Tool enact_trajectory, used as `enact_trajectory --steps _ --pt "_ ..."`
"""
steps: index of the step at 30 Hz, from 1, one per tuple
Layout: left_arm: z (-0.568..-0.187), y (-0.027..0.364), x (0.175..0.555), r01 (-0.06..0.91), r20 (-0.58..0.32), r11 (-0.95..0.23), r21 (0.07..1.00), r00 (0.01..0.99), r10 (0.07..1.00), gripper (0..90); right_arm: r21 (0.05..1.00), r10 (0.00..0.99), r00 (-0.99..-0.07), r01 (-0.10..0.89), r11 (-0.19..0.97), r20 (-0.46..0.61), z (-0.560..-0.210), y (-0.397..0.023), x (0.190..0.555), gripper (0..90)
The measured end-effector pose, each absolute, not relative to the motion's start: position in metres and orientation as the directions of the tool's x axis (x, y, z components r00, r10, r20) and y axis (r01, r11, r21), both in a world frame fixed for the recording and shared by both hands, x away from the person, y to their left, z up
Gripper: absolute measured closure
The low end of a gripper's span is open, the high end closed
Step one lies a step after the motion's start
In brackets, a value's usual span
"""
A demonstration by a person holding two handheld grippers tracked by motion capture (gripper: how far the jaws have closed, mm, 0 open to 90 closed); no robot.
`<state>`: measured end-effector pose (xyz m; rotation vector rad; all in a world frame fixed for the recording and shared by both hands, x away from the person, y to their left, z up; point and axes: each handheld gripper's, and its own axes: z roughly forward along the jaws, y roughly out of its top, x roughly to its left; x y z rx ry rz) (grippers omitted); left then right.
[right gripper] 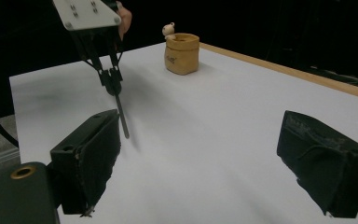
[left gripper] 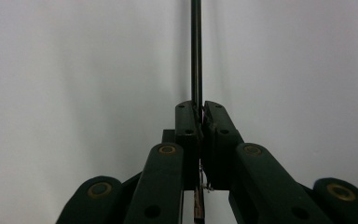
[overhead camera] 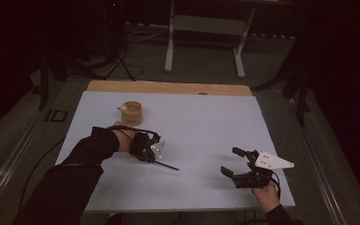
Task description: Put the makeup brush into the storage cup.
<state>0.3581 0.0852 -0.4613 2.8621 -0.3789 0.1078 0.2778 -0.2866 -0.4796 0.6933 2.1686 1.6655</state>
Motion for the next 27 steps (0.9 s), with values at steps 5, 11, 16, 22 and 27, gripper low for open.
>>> enact_trajectory --steps 5,11,16,22,27 --pt "-0.456 0.081 0.356 -0.257 0.109 -0.937 0.238 0.965 -0.237 85.7 0.962 0.556 -0.830 0.184 0.203 0.041 -0.480 -0.287 0.278 13.2" --pt "-0.446 0.071 0.355 -0.250 0.123 -0.928 0.275 0.967 -0.224 85.8 0.962 0.556 -0.830 0.186 0.202 0.044 -0.480 -0.287 0.278 13.2" --pt "-0.442 0.064 0.355 -0.232 0.115 -0.931 0.282 0.971 -0.208 85.8 0.960 0.555 -0.831 0.187 0.206 0.042 -0.480 -0.286 0.278 13.2" --pt "-0.440 0.057 0.355 -0.170 0.101 -0.948 0.268 0.984 -0.147 85.7 0.959 0.555 -0.831 0.187 0.214 0.038 -0.481 -0.284 0.277 13.2" --pt "-0.437 0.053 0.355 -0.192 0.110 -0.939 0.284 0.980 -0.167 85.8 0.958 0.554 -0.831 0.198 0.210 0.050 -0.482 -0.283 0.278 13.2"
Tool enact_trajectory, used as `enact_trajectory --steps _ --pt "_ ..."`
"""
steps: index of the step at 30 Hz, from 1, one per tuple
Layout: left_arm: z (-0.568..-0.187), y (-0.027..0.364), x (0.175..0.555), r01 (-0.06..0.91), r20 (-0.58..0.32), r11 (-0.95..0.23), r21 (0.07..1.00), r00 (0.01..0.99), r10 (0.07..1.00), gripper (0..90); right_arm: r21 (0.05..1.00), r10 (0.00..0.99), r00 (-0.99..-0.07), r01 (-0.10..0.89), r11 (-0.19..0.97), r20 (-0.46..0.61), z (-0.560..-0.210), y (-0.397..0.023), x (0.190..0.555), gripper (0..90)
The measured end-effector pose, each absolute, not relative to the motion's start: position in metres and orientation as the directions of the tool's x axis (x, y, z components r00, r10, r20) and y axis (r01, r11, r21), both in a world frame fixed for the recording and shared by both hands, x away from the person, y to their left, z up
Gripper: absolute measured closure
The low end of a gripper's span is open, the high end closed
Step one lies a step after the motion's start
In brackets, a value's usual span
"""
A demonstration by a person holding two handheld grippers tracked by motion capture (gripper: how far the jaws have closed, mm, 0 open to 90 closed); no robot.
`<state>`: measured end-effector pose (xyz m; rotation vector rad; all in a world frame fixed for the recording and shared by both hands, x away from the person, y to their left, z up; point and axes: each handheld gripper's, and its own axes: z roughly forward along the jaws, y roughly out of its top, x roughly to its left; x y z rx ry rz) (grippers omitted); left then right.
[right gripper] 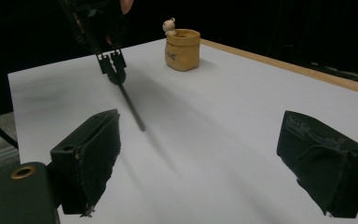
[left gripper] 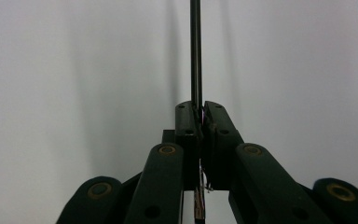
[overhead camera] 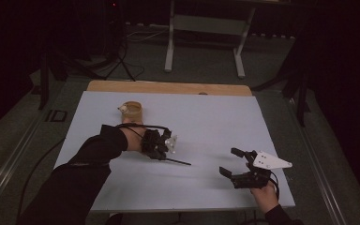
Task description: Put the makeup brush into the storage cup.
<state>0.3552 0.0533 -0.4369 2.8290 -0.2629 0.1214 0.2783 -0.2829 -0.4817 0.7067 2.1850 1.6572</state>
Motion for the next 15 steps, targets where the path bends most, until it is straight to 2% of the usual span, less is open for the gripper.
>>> enact_trajectory --steps 5,12,15 --pt "-0.435 0.046 0.358 -0.186 0.109 -0.939 0.291 0.981 -0.161 85.8 0.952 0.546 -0.833 0.232 0.200 0.089 -0.478 -0.280 0.280 14.0" --pt "-0.427 0.033 0.358 -0.173 0.085 -0.945 0.279 0.984 -0.155 85.8 0.932 0.562 -0.826 0.229 0.281 0.034 -0.466 -0.273 0.281 15.9" --pt "-0.424 0.027 0.360 -0.142 0.084 -0.955 0.261 0.989 -0.124 85.7 0.920 0.542 -0.840 0.226 0.321 0.017 -0.458 -0.265 0.281 12.7"
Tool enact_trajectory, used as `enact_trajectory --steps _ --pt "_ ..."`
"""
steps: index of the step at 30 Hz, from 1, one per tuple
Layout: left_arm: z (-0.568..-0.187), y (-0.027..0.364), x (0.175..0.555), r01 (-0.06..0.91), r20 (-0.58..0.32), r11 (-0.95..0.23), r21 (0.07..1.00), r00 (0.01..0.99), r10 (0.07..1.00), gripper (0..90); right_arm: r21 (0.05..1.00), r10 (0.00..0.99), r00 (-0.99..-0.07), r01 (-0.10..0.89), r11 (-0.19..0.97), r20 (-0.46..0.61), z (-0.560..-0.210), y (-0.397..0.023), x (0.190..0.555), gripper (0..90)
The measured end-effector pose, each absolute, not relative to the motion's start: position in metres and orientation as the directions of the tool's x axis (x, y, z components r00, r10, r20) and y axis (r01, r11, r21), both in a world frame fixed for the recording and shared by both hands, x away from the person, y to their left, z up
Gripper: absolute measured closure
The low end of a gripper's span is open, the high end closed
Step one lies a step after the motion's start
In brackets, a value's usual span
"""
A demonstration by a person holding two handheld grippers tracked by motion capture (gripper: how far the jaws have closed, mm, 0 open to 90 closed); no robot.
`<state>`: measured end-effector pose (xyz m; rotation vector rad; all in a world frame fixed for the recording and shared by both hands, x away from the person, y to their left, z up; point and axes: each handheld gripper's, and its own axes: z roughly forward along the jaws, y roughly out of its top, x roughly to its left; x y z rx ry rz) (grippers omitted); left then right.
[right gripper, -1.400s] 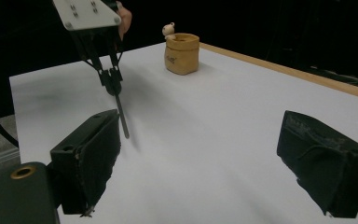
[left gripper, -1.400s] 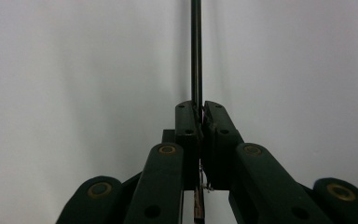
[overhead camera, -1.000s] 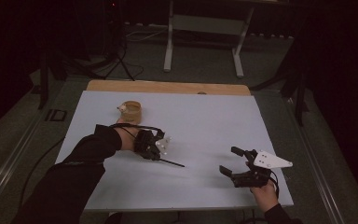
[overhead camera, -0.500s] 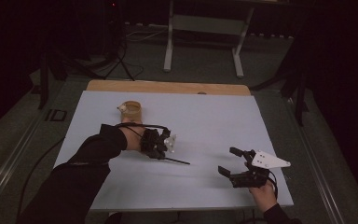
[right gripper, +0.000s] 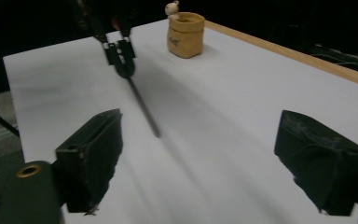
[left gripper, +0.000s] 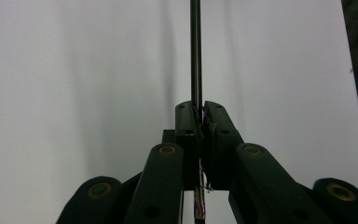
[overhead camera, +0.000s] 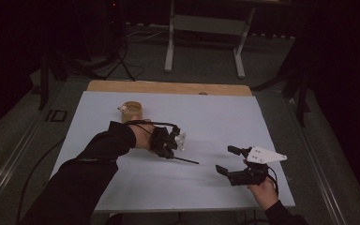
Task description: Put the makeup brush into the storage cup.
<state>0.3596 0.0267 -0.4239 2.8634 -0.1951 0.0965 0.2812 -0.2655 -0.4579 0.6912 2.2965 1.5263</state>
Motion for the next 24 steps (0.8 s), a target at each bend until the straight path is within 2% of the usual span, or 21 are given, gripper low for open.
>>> enact_trajectory --steps 5,8,20,24 --pt "-0.419 0.019 0.363 -0.133 0.085 -0.952 0.275 0.990 -0.114 85.8 0.904 0.527 -0.847 0.169 0.394 -0.071 -0.446 -0.251 0.278 11.6" --pt "-0.418 0.016 0.364 -0.129 0.083 -0.952 0.277 0.990 -0.110 85.7 0.866 0.508 -0.851 0.147 0.477 -0.135 -0.442 -0.242 0.279 13.8" --pt "-0.415 0.008 0.363 -0.147 0.091 -0.950 0.275 0.988 -0.126 85.8 0.756 0.432 -0.860 0.085 0.649 -0.273 -0.450 -0.219 0.278 21.3" --pt "-0.413 0.006 0.363 -0.139 0.095 -0.953 0.270 0.989 -0.117 85.7 0.681 0.375 -0.850 0.027 0.732 -0.369 -0.458 -0.207 0.270 29.9"
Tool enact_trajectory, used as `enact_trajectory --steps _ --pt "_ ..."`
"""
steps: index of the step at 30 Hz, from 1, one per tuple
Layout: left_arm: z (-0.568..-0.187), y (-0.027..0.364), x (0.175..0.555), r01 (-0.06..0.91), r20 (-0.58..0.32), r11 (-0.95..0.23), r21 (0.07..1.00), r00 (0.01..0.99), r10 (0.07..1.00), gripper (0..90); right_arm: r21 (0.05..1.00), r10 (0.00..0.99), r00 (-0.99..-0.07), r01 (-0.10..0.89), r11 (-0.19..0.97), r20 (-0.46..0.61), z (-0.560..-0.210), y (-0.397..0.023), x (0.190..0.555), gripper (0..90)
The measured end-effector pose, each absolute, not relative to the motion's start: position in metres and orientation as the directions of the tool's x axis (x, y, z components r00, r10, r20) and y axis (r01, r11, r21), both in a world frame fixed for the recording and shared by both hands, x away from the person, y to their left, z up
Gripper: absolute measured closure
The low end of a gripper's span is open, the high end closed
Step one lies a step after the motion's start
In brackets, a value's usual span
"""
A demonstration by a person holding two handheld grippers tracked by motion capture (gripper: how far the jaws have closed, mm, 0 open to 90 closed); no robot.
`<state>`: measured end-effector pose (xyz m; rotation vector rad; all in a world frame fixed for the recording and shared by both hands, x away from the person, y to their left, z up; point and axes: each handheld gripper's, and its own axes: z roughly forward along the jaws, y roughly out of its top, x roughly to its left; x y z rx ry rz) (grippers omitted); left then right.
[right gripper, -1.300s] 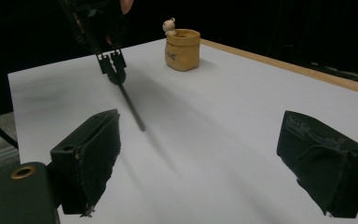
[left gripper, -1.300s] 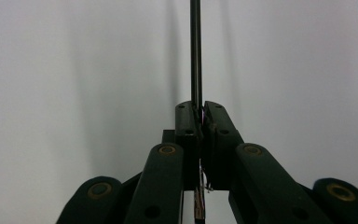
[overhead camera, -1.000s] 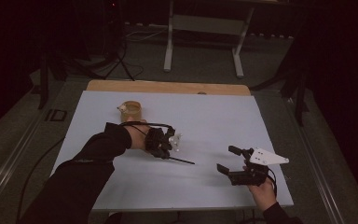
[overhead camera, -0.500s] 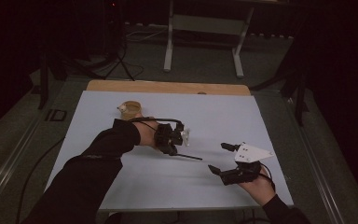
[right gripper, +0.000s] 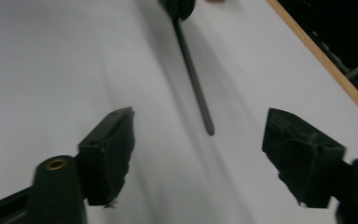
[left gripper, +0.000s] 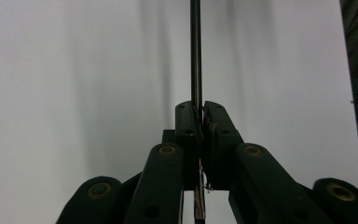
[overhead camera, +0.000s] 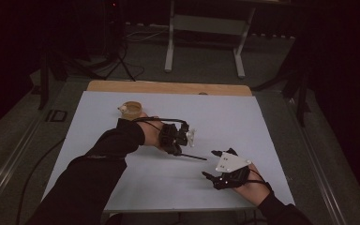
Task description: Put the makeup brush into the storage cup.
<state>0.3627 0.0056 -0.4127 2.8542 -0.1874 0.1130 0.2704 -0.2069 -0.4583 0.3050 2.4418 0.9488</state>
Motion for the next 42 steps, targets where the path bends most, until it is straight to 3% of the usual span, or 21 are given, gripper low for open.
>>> enact_trajectory --steps 13,18,27,33,42 --pt "-0.412 -0.006 0.358 -0.162 0.098 -0.955 0.247 0.985 -0.141 85.8 0.525 0.305 -0.775 -0.040 0.850 -0.554 -0.467 -0.184 0.266 48.7" --pt "-0.413 -0.010 0.358 -0.158 0.097 -0.957 0.243 0.986 -0.138 85.8 0.399 0.206 -0.719 -0.107 0.911 -0.664 -0.479 -0.174 0.261 57.6" --pt "-0.412 -0.012 0.356 -0.161 0.090 -0.954 0.252 0.986 -0.143 85.8 0.361 0.193 -0.698 -0.101 0.927 -0.690 -0.480 -0.168 0.265 68.3" --pt "-0.412 -0.013 0.357 -0.150 0.077 -0.956 0.252 0.988 -0.135 85.7 0.352 0.181 -0.705 -0.103 0.930 -0.685 -0.479 -0.167 0.267 84.4" --pt "-0.414 -0.011 0.361 -0.103 0.044 -0.959 0.266 0.995 -0.094 85.0 0.316 0.144 -0.705 -0.119 0.941 -0.695 -0.479 -0.165 0.266 85.6"
